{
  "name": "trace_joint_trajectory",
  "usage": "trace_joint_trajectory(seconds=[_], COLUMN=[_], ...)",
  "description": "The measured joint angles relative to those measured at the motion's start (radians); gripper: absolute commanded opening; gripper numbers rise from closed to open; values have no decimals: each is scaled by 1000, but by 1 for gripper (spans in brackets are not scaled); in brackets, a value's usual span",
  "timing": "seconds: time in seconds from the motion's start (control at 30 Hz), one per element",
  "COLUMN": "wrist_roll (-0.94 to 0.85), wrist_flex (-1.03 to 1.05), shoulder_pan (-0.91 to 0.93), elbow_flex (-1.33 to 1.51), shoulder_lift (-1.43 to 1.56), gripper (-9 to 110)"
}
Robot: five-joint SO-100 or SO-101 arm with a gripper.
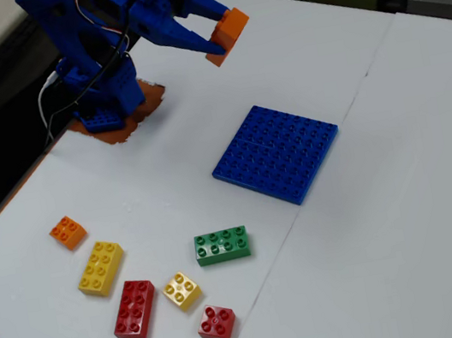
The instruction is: Pick up the 2x4 orange block and go up the 8x8 blue block.
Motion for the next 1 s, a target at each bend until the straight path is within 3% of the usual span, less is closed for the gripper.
trace_joint_trajectory(seconds=[0.07,0.23,0.33,0.77,1.0], wrist_roll=[0,18,12,-43,-97], wrist_flex=[46,565,709,788,948], shoulder_pan=[-3,0,0,2,2], elbow_flex=[-137,-815,-1048,-1112,-1229], shoulder_lift=[-114,-457,-534,-810,-933], gripper=[1,1,1,1,1])
